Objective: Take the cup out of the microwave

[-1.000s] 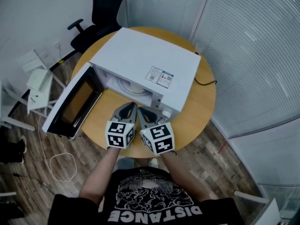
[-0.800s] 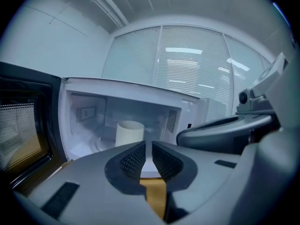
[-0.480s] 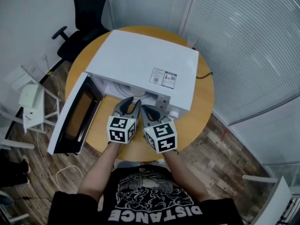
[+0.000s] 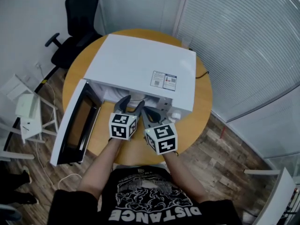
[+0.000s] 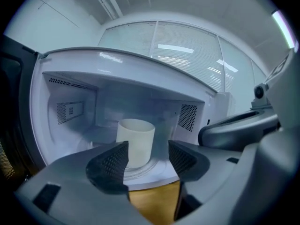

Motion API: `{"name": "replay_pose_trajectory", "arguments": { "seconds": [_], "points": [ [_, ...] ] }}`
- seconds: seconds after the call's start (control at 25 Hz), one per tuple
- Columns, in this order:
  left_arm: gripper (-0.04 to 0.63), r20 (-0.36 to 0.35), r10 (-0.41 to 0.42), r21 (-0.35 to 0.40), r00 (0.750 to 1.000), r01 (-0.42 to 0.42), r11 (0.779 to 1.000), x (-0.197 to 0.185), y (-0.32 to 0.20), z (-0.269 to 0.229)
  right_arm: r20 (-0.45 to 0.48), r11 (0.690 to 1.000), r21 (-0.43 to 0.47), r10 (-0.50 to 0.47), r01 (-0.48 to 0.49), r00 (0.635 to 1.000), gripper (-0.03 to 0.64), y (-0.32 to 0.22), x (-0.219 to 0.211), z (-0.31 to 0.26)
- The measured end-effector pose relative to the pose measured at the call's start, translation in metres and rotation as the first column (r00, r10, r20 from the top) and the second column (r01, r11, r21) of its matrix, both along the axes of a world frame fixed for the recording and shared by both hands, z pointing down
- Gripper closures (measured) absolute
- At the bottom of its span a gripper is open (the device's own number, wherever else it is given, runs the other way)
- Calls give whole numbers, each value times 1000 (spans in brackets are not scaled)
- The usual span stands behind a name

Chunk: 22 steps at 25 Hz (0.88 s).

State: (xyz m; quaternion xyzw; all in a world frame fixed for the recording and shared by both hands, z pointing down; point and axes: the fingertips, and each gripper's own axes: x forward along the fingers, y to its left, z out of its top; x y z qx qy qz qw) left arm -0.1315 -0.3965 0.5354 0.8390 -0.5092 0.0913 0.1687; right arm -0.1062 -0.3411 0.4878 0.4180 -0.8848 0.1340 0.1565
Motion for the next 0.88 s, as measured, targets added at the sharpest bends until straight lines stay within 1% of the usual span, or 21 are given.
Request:
{"name": "replay_pose_trajectory", "arguments": {
  "seconds": [0.12, 0.24, 0.36, 0.68, 0.88],
  "points": [
    [296, -14, 5, -18, 1000, -5, 1000, -2, -6, 4, 2, 1000, 0, 12, -12, 1000, 601, -1, -1, 1],
    [242, -35, 32, -35, 999, -33, 999, -2, -13, 7, 4, 1000, 1, 23, -23, 1000, 601, -2, -1, 2],
    [202, -31, 55, -35, 998, -56, 998, 1, -20, 8, 2, 999, 0, 37, -37, 999, 601, -4, 2, 3],
    [146, -30, 77, -45, 997, -78, 996, 6, -41, 13, 2, 997, 7, 75, -75, 997, 601, -11, 10, 2],
    [135, 19, 108, -47, 994, -107, 993, 9, -52, 20, 2, 996, 2, 90, -90, 996, 601, -15, 13, 4]
  ]
}}
